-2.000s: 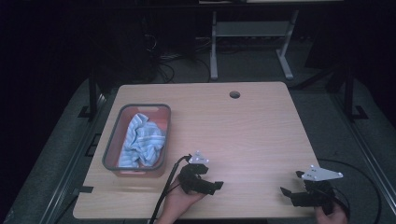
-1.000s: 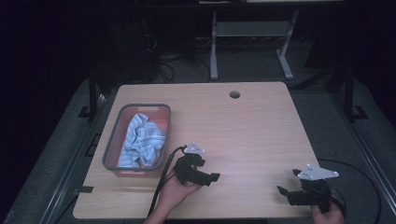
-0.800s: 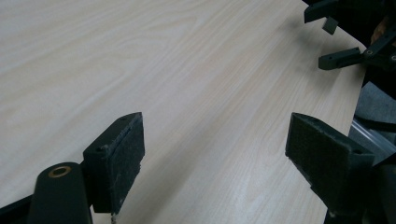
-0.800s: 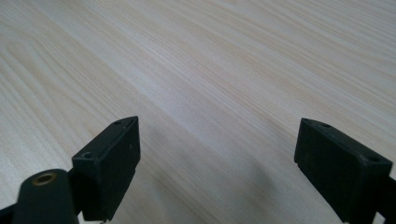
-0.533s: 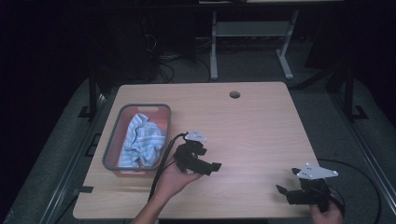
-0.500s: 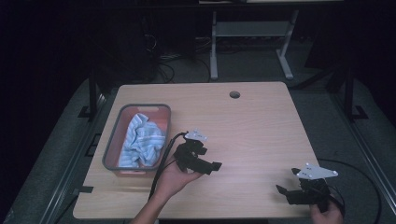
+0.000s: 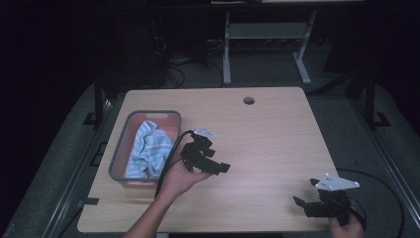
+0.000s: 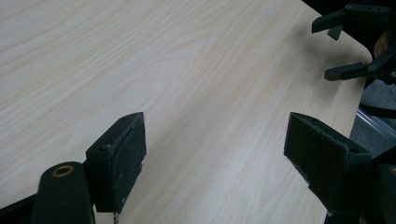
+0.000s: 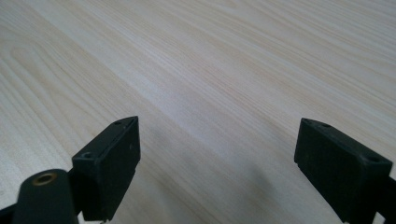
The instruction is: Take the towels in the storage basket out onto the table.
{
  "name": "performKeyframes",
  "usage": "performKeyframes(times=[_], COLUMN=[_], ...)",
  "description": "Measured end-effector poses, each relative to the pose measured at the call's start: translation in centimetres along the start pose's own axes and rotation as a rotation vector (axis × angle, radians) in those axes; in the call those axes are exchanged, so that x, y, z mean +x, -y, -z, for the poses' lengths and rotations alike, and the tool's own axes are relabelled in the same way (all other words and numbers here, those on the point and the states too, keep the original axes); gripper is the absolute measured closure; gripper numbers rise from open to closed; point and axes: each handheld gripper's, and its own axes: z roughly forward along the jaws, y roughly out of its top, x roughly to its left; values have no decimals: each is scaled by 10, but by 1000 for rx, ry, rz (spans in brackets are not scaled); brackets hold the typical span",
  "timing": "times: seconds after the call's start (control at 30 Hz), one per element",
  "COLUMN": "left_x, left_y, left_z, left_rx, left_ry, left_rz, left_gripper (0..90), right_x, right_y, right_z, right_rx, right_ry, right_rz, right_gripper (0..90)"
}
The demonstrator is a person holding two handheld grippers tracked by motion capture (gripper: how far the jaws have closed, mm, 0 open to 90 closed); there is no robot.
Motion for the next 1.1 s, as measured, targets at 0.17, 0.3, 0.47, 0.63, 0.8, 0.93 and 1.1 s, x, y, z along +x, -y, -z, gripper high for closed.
performKeyframes(times=[0.17,0.3,0.47,0.63,0.8,0.93,1.1], left_x=[7,12,17,25,35,45,52], left_y=[-4,-10,-17,-19,-17,-15,-9], left_z=[9,18,30,41,52,62,69], left_rx=[5,8,16,3,-4,-13,-15], left_ry=[-3,-8,-33,-44,-48,-66,-91], left_rz=[2,3,-4,24,51,78,95], left_gripper=[229,236,236,236,230,229,230], right_x=[0,0,0,0,0,1,1], right_y=[0,0,0,0,0,0,-1], right_z=[1,0,2,2,2,1,1], right_rx=[-3,3,-2,1,0,4,6], right_ry=[4,1,7,4,6,4,9], right_rz=[-1,2,-1,4,-3,5,11], right_gripper=[137,137,137,137,137,137,137])
